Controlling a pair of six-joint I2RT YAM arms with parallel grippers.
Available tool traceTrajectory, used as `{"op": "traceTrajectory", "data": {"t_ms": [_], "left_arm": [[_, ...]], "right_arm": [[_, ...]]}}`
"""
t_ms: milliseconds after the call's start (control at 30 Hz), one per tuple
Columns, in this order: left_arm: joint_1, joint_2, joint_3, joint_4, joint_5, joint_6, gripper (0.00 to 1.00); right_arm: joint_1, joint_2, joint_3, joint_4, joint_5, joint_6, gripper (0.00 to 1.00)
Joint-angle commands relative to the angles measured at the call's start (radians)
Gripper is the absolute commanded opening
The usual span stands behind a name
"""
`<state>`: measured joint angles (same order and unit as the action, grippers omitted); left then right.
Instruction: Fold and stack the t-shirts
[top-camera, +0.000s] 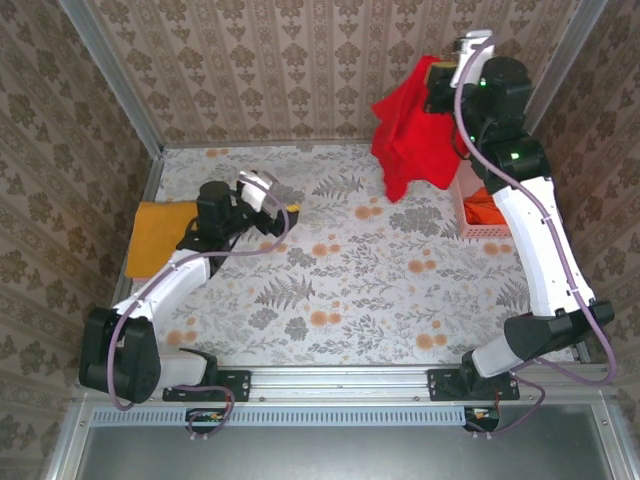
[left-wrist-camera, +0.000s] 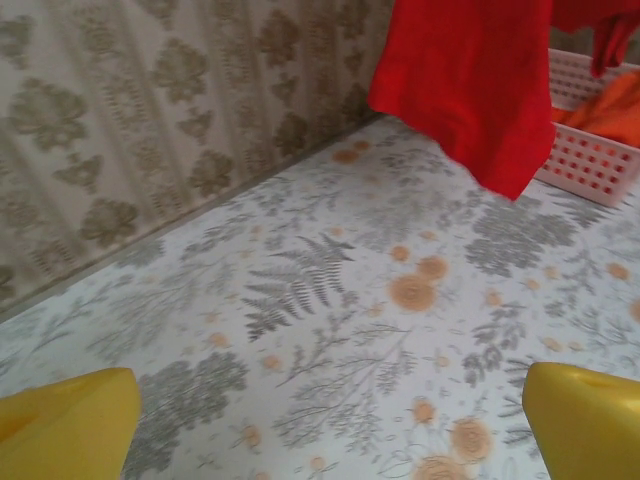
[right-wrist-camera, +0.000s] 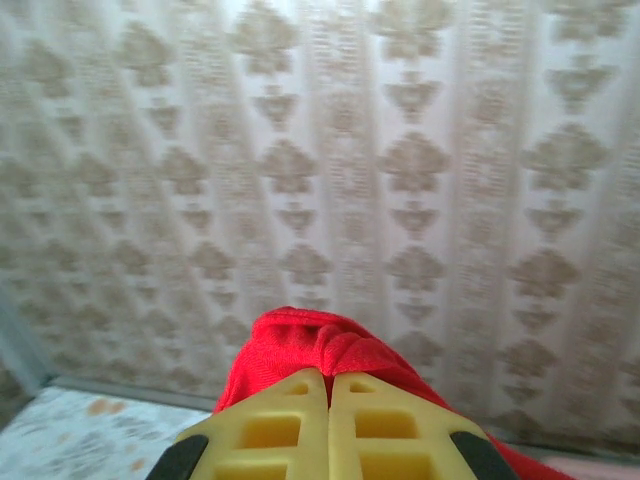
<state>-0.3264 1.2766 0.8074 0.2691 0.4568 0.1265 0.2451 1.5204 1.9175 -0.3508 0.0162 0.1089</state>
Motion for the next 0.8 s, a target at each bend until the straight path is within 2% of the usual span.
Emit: {"op": "traceTrajectory", "data": {"t_ms": [0, 133, 233, 333, 400, 500, 600, 767], "left_arm": [[0.044, -0.045, -0.021, 0.006, 0.018, -0.073, 1.00], [0.087, -0.067, -0.030, -0.034, -0.063, -0.131, 1.00], [0.111, -0.080, -0.034, -0.088, -0.138, -0.184, 1.00], [0.116, -0.082, -0.055, -0.125, -0.224, -0.245, 1.00], [0.117, -0.076, -0.060, -0.165, -0.296, -0.308, 1.00], [0.118, -0.053, -0.044, -0.252, -0.366, -0.420, 1.00], [0.119, -0.003, -0.006, -0.361, -0.394, -0.535, 1.00], [0.124, 0.090, 0.052, -0.535, -0.387, -0.732, 1.00]], "right_arm": [[0.074, 0.051, 0.024, 0.006, -0.086, 0.066, 0.00], [0.136, 0.105, 0.016, 0.017, -0.142, 0.193, 0.00], [0.134, 0.086, -0.112, 0.021, -0.075, 0.323, 0.02], [0.113, 0.052, -0.273, 0.027, 0.024, 0.360, 0.19], [0.070, 0.040, -0.361, -0.004, 0.089, 0.436, 0.40], [0.018, 0.011, -0.487, -0.014, 0.136, 0.463, 0.64], [0.024, -0.005, -0.544, -0.050, 0.134, 0.412, 0.72], [0.130, -0.006, -0.677, 0.006, 0.043, 0.390, 0.72]]}}
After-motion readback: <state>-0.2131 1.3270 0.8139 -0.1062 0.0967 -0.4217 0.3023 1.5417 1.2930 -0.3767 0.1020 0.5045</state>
